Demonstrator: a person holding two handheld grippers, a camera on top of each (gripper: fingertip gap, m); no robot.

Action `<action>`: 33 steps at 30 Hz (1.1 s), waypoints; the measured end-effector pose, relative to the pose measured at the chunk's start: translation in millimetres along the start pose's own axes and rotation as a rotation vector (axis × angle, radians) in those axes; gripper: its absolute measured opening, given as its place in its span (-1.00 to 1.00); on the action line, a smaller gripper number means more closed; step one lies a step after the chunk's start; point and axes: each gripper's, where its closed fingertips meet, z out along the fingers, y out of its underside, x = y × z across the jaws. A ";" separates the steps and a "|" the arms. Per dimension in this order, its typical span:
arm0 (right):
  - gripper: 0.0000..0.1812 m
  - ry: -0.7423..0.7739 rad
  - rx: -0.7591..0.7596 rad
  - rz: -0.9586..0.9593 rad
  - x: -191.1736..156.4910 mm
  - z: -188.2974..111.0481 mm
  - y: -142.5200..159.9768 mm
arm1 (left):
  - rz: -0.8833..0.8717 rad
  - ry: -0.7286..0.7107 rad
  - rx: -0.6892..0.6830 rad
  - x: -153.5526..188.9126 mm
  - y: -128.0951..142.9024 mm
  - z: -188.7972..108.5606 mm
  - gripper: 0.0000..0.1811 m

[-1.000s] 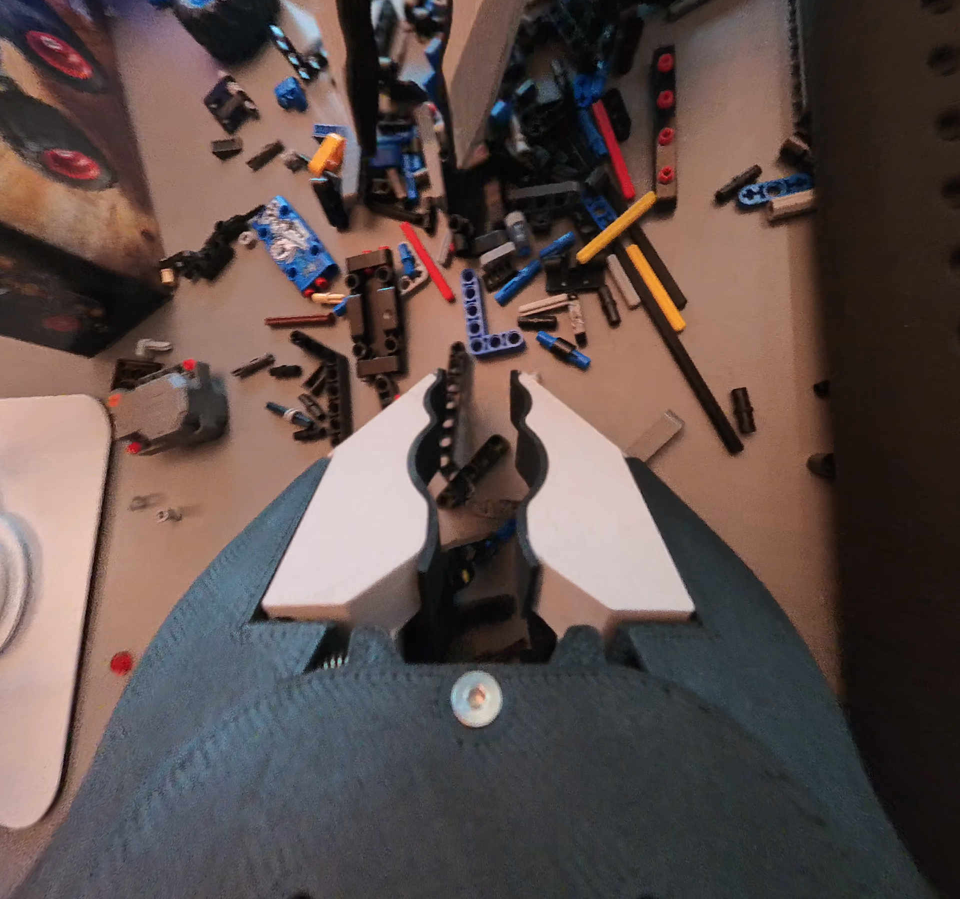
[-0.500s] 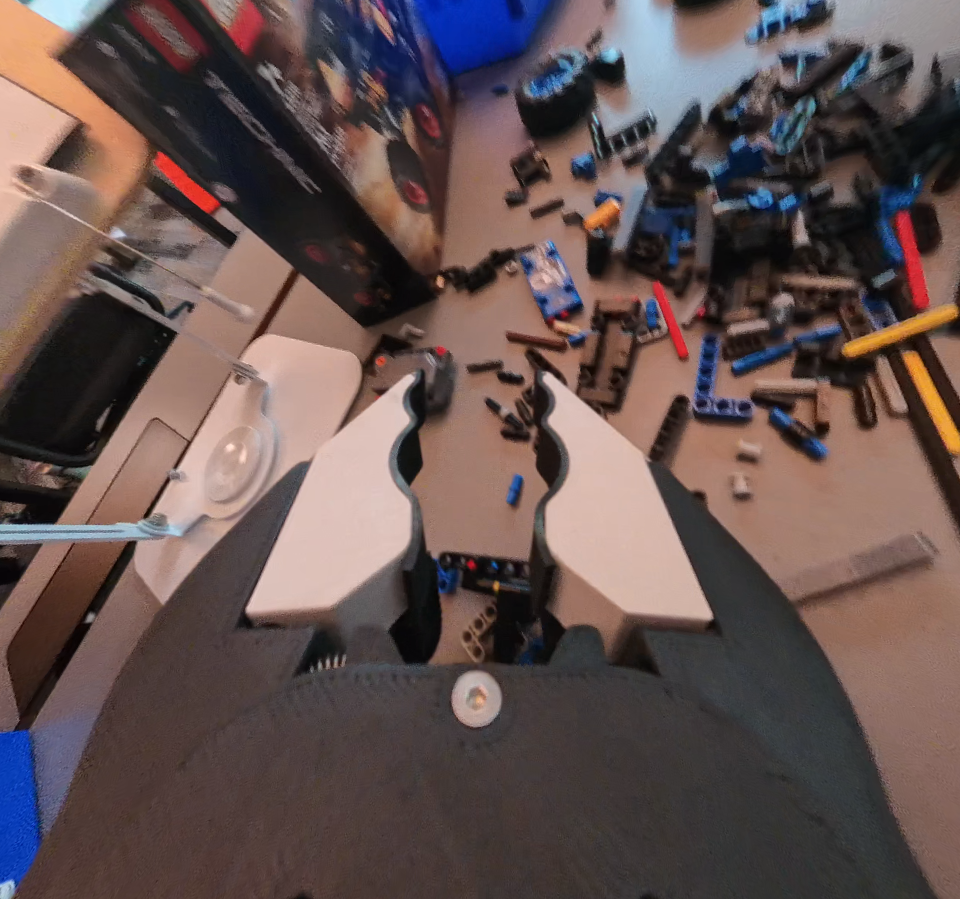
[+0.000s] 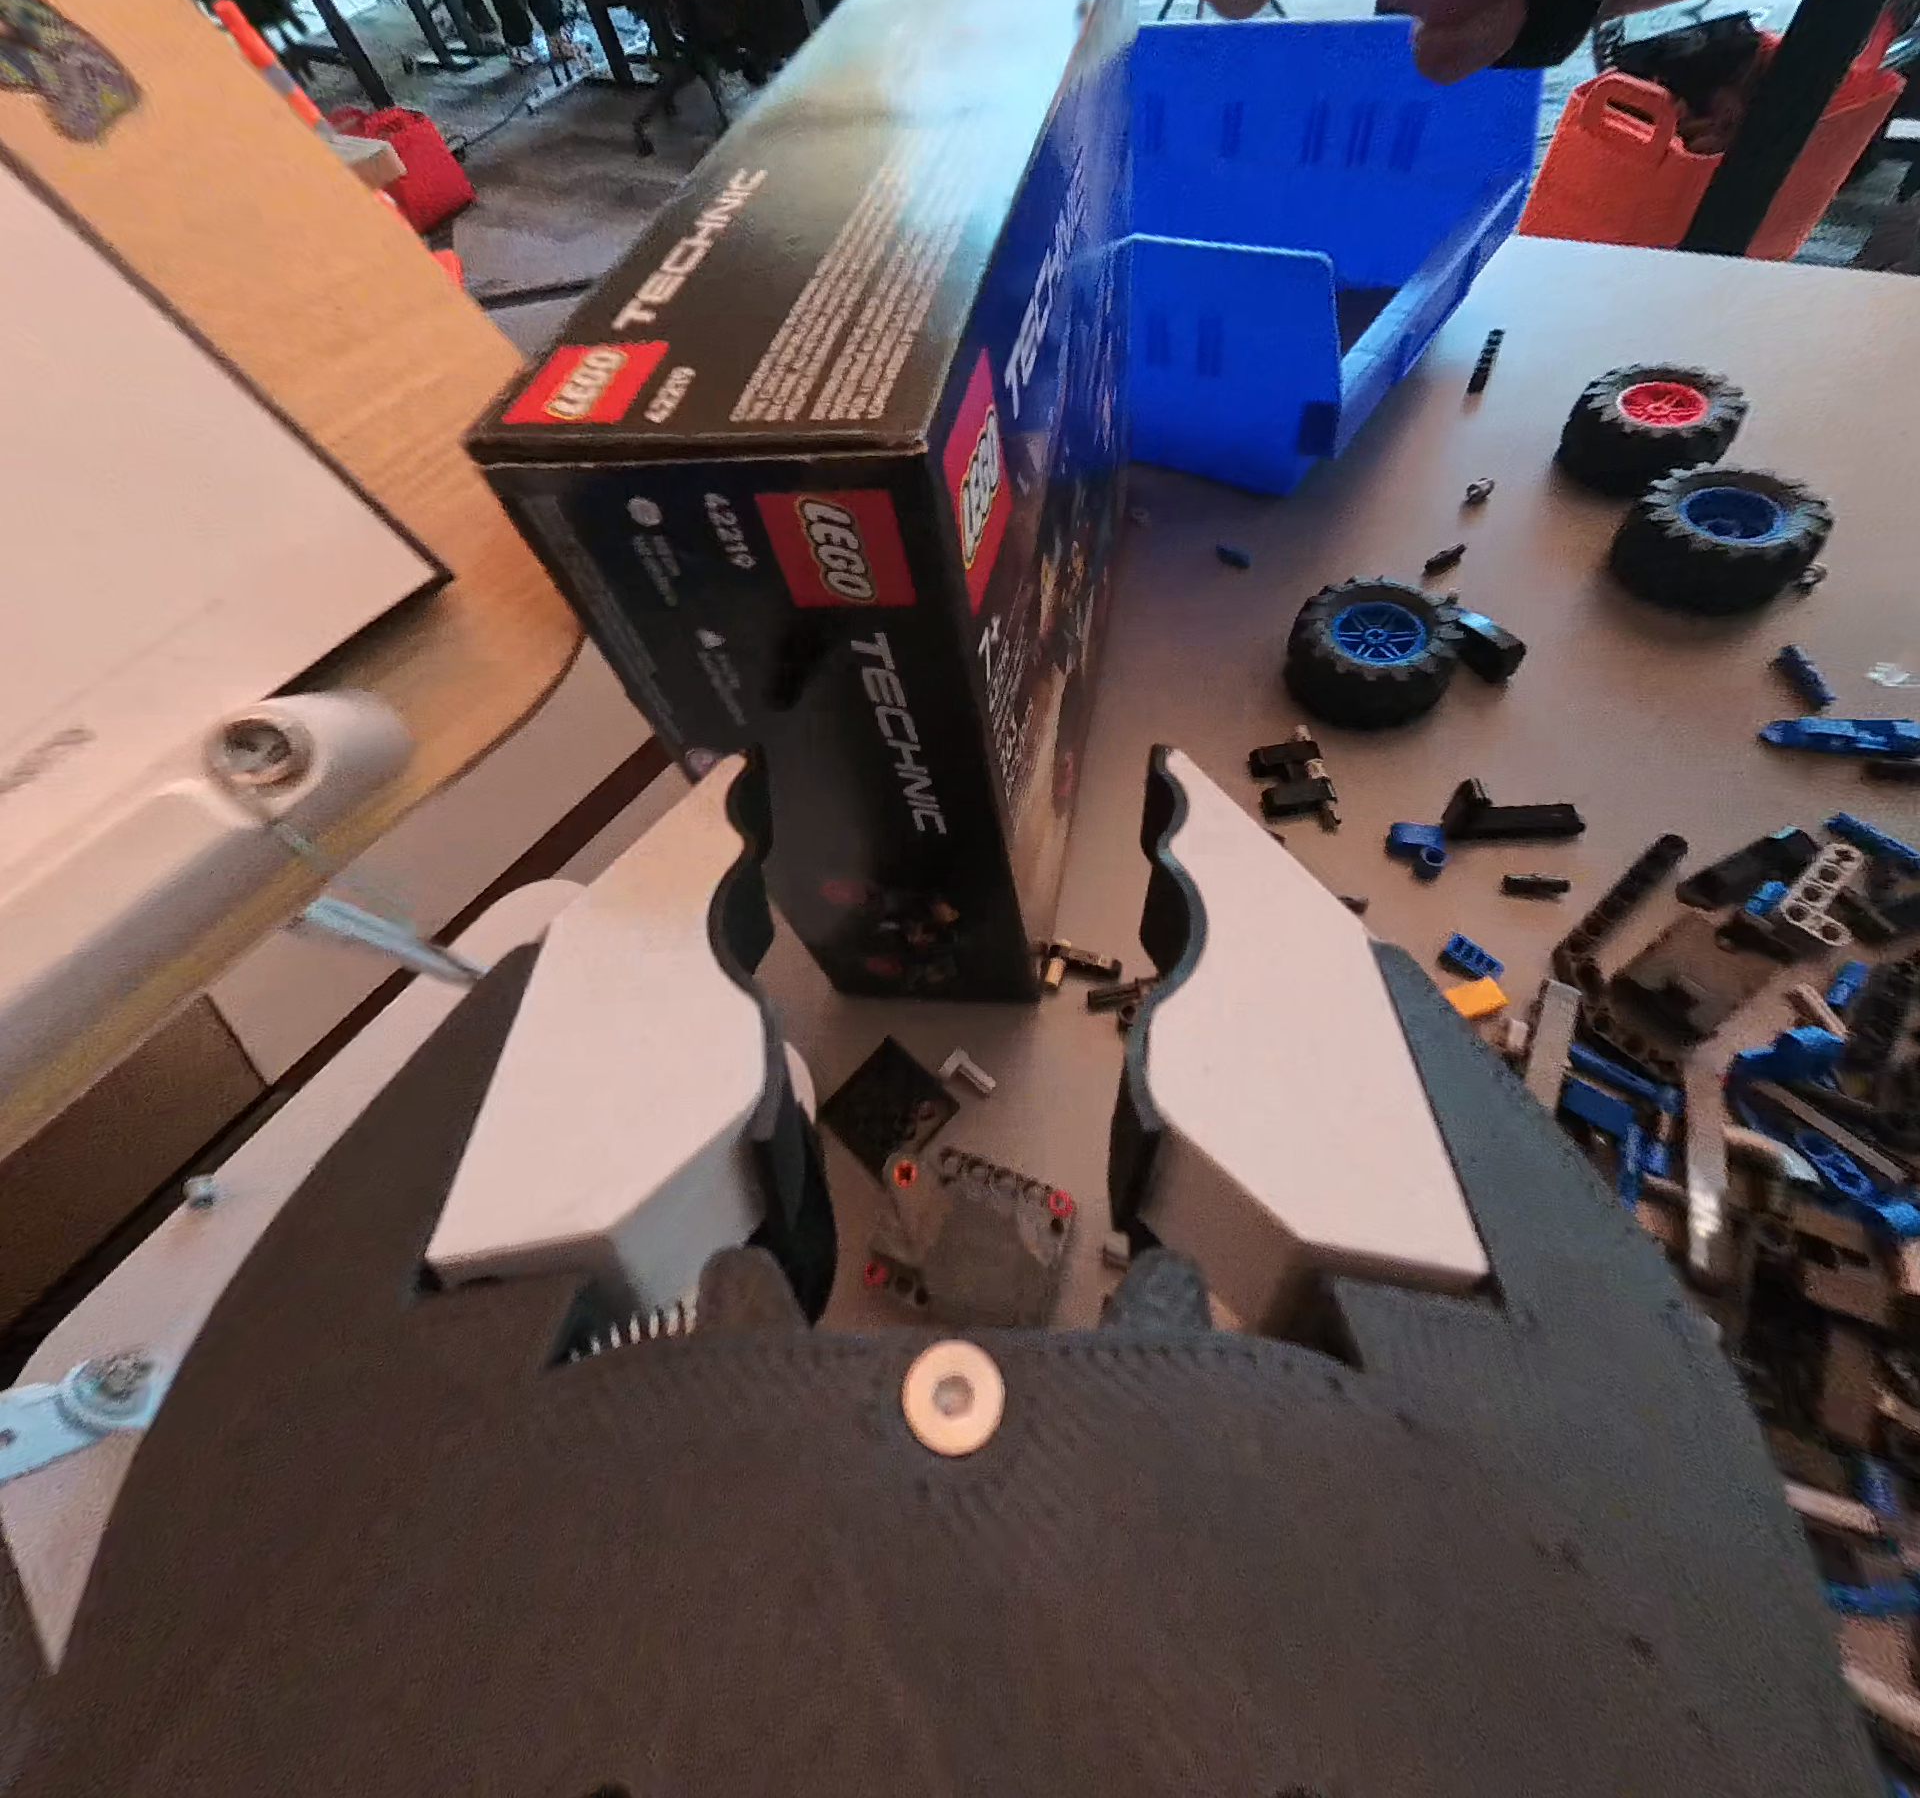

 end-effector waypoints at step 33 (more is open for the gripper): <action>-0.14 -0.109 0.282 -0.516 -346.2 -62.9 -18.7 | -0.070 -0.394 0.499 -22.1 -74.4 -305.1 -0.21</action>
